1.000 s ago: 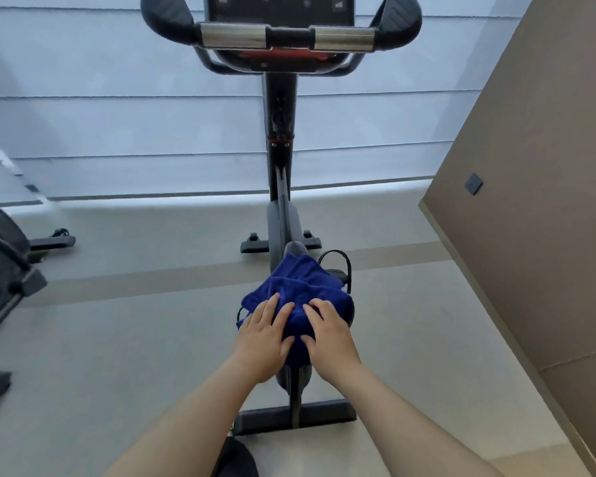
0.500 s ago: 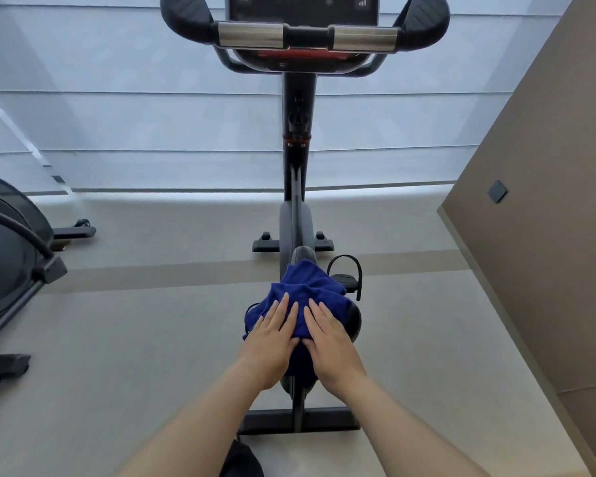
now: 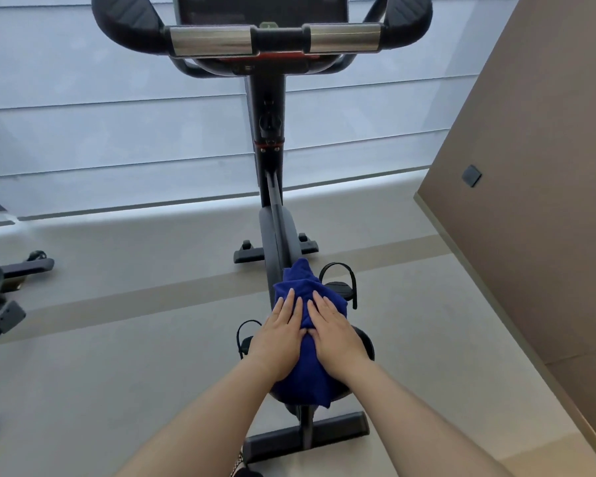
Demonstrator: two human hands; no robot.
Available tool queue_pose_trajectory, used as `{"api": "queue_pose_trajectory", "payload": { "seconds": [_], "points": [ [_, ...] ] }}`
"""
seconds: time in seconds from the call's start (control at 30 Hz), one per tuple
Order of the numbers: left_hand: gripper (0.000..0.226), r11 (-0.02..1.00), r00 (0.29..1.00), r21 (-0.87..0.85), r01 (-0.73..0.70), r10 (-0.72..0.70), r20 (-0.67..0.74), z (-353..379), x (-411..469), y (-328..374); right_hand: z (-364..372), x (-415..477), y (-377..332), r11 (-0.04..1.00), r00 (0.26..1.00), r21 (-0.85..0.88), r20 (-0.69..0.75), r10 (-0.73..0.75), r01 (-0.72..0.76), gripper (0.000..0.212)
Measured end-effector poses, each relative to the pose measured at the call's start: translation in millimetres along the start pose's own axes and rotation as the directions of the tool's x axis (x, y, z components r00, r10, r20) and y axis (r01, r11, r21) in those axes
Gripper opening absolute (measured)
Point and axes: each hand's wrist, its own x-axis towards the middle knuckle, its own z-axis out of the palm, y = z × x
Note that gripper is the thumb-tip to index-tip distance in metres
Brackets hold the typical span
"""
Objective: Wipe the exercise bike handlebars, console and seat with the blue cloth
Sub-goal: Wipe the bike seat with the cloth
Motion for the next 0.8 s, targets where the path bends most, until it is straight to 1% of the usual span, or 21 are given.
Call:
{"api": "queue_pose_trajectory", "payload": {
  "seconds": [0.07, 0.13, 0.17, 0.23, 0.27, 0.37, 0.5, 0.57, 0.67, 0.8],
  "points": [
    [0.054, 1.0, 1.0, -0.016, 0.004, -0.005, -0.008, -3, 11, -8, -2, 10, -2, 1.0, 1.0, 0.005, 0.008, 0.026, -0.026, 0.055],
    [0.055, 0.999, 0.999, -0.046, -0.025, 0.023, -0.03, -8, 21, -16, -3, 20, -4, 0.999, 0.999, 0.005, 0.007, 0.048, -0.048, 0.057],
    [0.056, 0.996, 0.998, -0.077, -0.047, 0.044, -0.042, -11, 26, -20, -4, 24, -5, 0.998, 0.998, -0.001, 0.007, 0.057, -0.057, 0.057],
    [0.059, 0.978, 0.997, -0.202, -0.052, 0.038, -0.073, -17, 37, -27, -4, 30, -6, 0.997, 0.997, -0.014, 0.005, 0.076, -0.076, 0.058],
    [0.06, 0.972, 0.997, -0.229, -0.053, 0.039, -0.065, -18, 42, -31, -4, 34, -7, 0.996, 0.996, -0.011, -0.001, 0.091, -0.091, 0.058],
    [0.064, 0.982, 0.996, -0.166, -0.085, 0.085, -0.01, -19, 55, -39, -3, 41, -10, 0.992, 0.992, 0.008, -0.016, 0.129, -0.129, 0.058],
    [0.063, 0.966, 0.995, -0.244, -0.084, 0.094, 0.029, -21, 64, -46, -2, 45, -12, 0.983, 0.983, 0.038, -0.039, 0.181, -0.179, 0.057],
    [0.063, 0.962, 0.994, -0.253, -0.098, 0.108, 0.029, -21, 65, -47, -1, 44, -15, 0.979, 0.978, 0.048, -0.064, 0.199, -0.196, 0.056],
    [0.063, 0.955, 0.994, -0.277, -0.107, 0.109, -0.01, -22, 62, -45, -3, 42, -19, 0.974, 0.97, 0.047, -0.101, 0.223, -0.219, 0.054],
    [0.061, 0.955, 0.998, -0.288, -0.064, 0.06, -0.023, -20, 49, -39, -7, 35, -22, 0.974, 0.967, 0.061, -0.119, 0.224, -0.218, 0.053]
  ]
}}
